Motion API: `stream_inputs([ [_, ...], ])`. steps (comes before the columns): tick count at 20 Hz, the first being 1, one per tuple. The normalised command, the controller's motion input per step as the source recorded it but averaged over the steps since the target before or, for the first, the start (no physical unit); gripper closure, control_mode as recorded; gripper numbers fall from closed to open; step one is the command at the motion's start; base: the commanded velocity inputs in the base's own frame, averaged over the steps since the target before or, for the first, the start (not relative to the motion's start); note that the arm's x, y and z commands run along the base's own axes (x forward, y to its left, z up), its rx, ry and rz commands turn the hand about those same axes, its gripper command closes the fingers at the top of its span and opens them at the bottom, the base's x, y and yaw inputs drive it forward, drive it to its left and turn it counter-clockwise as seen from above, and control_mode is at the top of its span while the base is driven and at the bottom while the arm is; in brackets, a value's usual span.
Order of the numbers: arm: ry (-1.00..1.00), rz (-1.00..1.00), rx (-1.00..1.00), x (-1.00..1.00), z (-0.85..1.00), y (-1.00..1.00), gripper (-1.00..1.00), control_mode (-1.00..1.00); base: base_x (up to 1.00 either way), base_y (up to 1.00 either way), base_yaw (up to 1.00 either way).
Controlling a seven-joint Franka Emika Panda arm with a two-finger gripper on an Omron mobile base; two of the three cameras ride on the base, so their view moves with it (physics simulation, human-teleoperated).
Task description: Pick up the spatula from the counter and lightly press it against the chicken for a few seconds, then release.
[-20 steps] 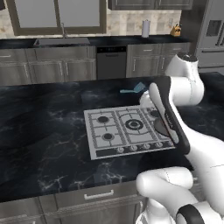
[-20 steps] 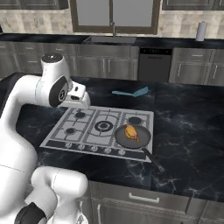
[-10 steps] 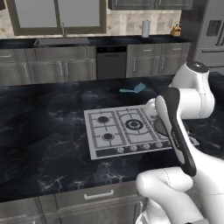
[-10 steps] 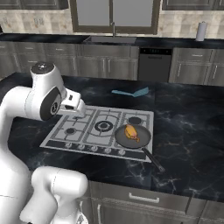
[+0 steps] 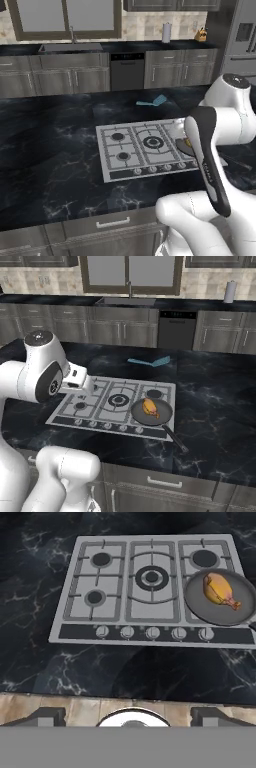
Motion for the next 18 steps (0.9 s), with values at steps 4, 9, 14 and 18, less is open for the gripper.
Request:
stream_inputs([
  [4,0.00,0.00,0.00,-0.30,0.09,0.00,-1.00,-1.00,0.00,0.00,0.00],
  [9,0.00,0.00,0.00,-0.45,0.02,0.00,-1.00,-1.00,0.00,0.00,0.00],
  [14,0.00,0.00,0.00,-0.56,0.00,0.00,-1.00,-1.00,0.00,0.00,0.00],
  [18,0.00,0.00,0.00,-0.43,0.00,0.00,-1.00,-1.00,0.00,0.00,0.00],
])
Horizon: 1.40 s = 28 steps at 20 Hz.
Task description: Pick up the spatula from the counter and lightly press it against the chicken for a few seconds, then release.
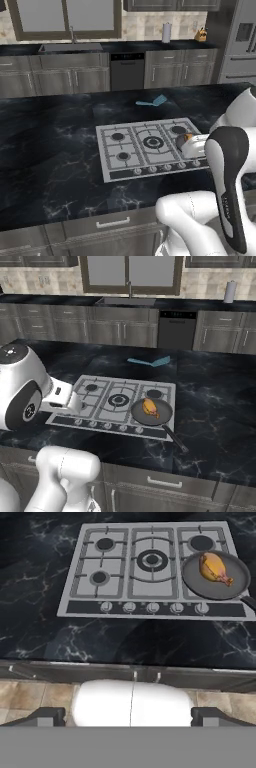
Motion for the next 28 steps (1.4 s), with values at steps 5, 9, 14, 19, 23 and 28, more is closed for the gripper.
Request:
stream_inputs([
  [5,0.00,0.00,0.00,-0.26,0.00,0.00,-1.00,-1.00,0.00,0.00,0.00],
  [9,0.00,0.00,0.00,-0.24,0.00,0.00,-1.00,-1.00,0.00,0.00,0.00],
  [14,0.00,0.00,0.00,-0.29,0.00,0.00,-1.00,-1.00,0.00,0.00,0.00],
  [19,0.00,0.00,0.00,-0.26,0.00,0.00,-1.00,1.00,-0.07,0.00,0.00],
  [23,0.00,0.00,0.00,0.00,0.00,0.00,-1.00,1.00,-0.47,0.00,0.00],
  [28,0.00,0.00,0.00,0.00,0.00,0.00,-1.00,1.00,-0.57,-0.02,0.00],
])
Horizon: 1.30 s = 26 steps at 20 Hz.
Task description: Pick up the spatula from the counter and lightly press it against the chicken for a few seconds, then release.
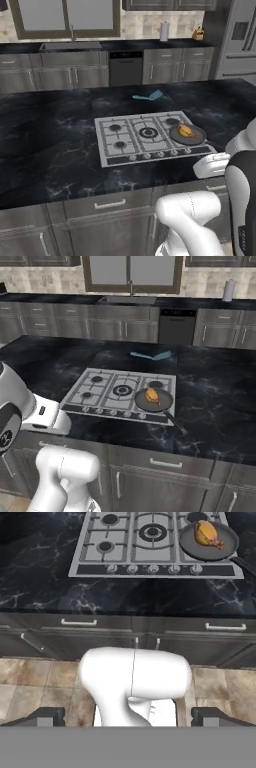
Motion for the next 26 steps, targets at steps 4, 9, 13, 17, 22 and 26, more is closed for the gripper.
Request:
stream_inputs([
  [4,0.00,0.00,0.00,0.00,0.00,0.00,-1.00,1.00,-0.53,0.00,0.00],
  [9,0.00,0.00,0.00,0.00,0.00,0.00,-1.00,1.00,-0.55,-0.09,0.00],
  [13,0.00,0.00,0.00,0.00,0.00,0.00,-1.00,1.00,-0.54,-0.31,0.00],
  [17,0.00,0.00,0.00,0.00,0.00,0.00,-1.00,1.00,-0.51,-0.47,0.00],
  [22,0.00,0.00,0.00,0.00,0.00,0.00,-1.00,1.00,-0.29,-0.69,0.00],
  [26,0.00,0.00,0.00,0.00,0.00,0.00,-1.00,1.00,-0.06,-0.78,0.01],
])
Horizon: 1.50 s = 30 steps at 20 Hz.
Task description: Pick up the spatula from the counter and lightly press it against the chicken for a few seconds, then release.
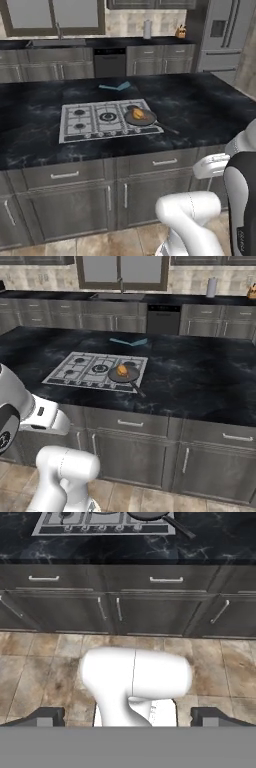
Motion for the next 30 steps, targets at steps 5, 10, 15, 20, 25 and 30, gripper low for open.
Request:
stream_inputs([
  [5,0.00,0.00,0.00,0.00,0.00,0.00,-1.00,1.00,-0.02,-0.83,0.02],
  [10,0.00,0.00,0.00,0.00,0.00,0.00,-1.00,1.00,-0.12,-0.99,0.02],
  [15,0.00,0.00,0.00,0.00,0.00,0.00,-1.00,1.00,-0.10,-0.97,0.02],
  [20,0.00,0.00,0.00,0.00,0.00,0.00,-1.00,1.00,-0.12,-0.95,0.01],
  [25,0.00,0.00,0.00,0.00,0.00,0.00,-1.00,1.00,-0.10,-0.96,0.00],
  [30,0.00,0.00,0.00,0.00,0.00,0.00,-1.00,1.00,-0.10,-0.99,0.00],
])
